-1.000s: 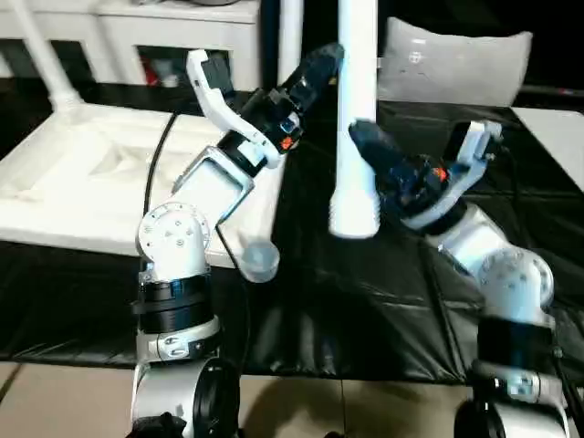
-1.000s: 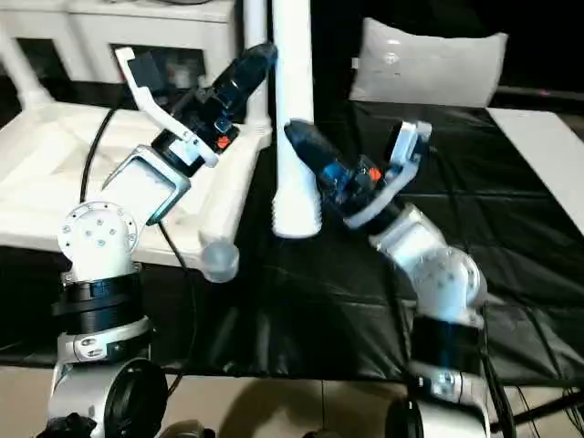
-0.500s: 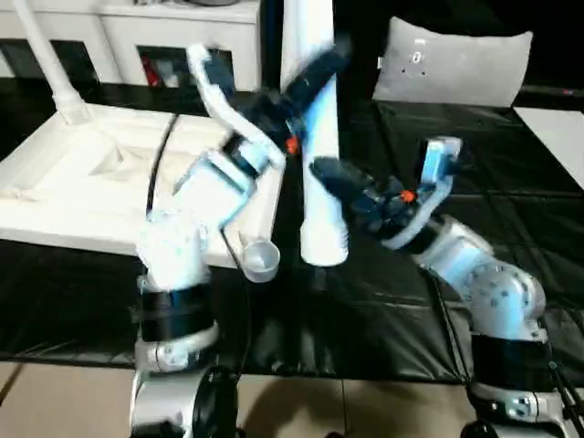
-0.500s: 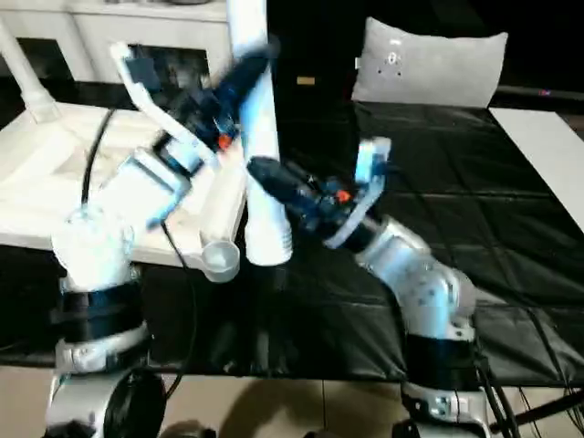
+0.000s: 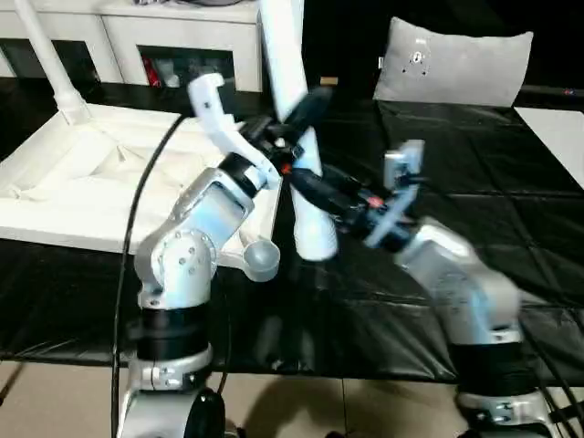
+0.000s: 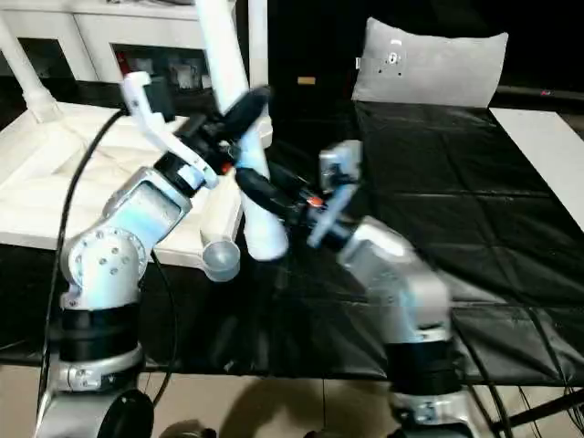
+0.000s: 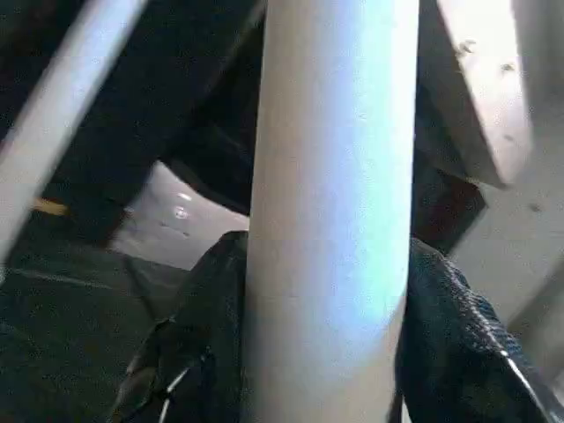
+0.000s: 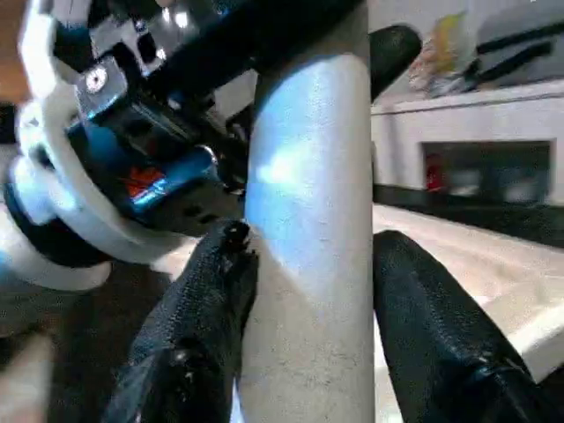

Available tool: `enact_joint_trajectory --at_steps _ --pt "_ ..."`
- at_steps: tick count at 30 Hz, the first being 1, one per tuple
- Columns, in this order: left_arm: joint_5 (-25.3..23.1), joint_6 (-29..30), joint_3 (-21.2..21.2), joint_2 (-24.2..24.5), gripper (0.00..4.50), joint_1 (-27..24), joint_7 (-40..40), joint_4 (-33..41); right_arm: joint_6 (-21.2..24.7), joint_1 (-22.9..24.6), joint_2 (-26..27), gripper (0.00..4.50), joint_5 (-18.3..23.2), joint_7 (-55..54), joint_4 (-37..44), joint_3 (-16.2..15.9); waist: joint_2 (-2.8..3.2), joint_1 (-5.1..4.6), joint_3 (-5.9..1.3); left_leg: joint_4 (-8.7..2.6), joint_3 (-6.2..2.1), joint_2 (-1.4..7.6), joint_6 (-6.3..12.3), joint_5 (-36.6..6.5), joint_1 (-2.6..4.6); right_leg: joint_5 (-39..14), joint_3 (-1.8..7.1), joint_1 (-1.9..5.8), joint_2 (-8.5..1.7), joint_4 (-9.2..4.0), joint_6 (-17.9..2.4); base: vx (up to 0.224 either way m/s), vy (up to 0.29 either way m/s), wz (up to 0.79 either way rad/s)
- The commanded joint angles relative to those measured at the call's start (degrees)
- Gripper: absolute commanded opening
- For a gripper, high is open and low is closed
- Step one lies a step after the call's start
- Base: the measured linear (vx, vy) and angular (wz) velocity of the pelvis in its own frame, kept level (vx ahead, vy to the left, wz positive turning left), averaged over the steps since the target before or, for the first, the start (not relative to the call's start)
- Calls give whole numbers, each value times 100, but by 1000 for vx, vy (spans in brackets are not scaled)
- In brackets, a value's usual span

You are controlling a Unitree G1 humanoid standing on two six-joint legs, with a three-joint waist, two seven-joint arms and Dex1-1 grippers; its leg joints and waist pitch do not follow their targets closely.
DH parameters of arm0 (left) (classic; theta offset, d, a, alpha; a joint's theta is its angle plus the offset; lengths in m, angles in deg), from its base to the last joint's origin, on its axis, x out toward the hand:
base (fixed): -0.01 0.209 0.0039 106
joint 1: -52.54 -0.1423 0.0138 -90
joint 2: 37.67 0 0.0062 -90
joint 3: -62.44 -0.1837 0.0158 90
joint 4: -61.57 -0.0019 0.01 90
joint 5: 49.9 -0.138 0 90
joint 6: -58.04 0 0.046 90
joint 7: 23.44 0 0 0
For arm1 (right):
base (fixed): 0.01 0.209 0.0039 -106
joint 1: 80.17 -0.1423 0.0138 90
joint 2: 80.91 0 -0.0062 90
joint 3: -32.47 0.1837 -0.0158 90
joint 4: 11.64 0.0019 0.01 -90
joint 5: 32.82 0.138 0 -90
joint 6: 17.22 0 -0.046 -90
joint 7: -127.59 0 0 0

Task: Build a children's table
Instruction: Pick table leg

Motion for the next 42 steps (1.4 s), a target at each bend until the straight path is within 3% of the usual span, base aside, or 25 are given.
enact_joint_trajectory --at_steps 1,10,17,21,24,27,29,31,33,37,38,42 --pt "16 33 -242 -164 194 23 46 177 -273 -136 34 180 -428 -348 -252 -67 82 -24 -430 -440 -34 240 -39 -396 -23 -773 311 402 -462 -442 -838 0 0 0" --pt "-239 -155 -346 -150 186 45 111 9 -701 -247 165 180 -638 -529 -670 -93 115 -88 -434 -438 -45 245 33 -451 -19 -441 311 411 -452 -410 -1011 0 0 0" --pt "-416 -206 -396 -72 186 36 104 -65 -817 -278 157 180 -785 -621 -824 -158 119 -90 -436 -433 -41 247 68 -435 -8 -441 313 410 -453 -402 -1069 0 0 0" --pt "-526 -240 -414 -20 185 69 98 -142 -654 -368 209 180 -769 -800 -1040 -73 120 -90 -444 -427 -44 244 86 -382 -8 -337 315 409 -457 -388 -1097 0 0 0" --pt "-580 -273 -405 34 185 101 57 -205 -685 -426 216 249 -686 -828 -1204 25 128 -82 -448 -425 -48 248 85 -372 -8 -317 316 413 -465 -380 -1121 0 0 0" --pt "-587 -254 -394 85 185 115 -5 -231 -731 -425 190 255 -621 -749 -1217 50 136 -73 -452 -418 -40 249 56 -323 4 -188 313 404 -457 -360 -1181 0 0 0" --pt "-558 -182 -403 209 182 139 -205 -285 -653 -420 118 295 -520 -602 -1194 102 144 -72 -454 -421 -42 248 74 -326 2 -135 313 413 -457 -359 -1174 0 0 0" --pt "-433 -11 -410 382 182 179 -527 -330 -466 -411 -20 296 -355 -361 -1158 179 151 -72 -451 -422 -41 234 85 -350 2 -133 310 425 -452 -355 -1181 0 0 0" --pt "-382 52 -402 495 182 231 -688 -356 -309 -410 -141 334 -206 -197 -1139 263 148 -65 -451 -412 -34 227 128 -313 -3 -96 315 429 -447 -352 -1205 0 0 0" --pt "-272 182 -448 851 182 331 -1162 -476 197 -468 -505 353 390 322 -1058 493 178 -45 -459 -399 -39 222 200 -269 -2 -136 307 444 -452 -348 -1273 0 0 0" --pt "-281 206 -482 932 182 337 -1268 -501 322 -473 -565 378 517 433 -1010 521 176 -41 -457 -391 -29 216 237 -247 -17 -165 308 444 -452 -351 -1279 0 0 0" --pt "-243 275 -521 1226 182 412 -1764 -652 807 -464 -973 392 988 1147 -742 532 191 -31 -457 -373 -16 187 327 -220 -28 -417 301 458 -437 -384 -1218 0 0 0"
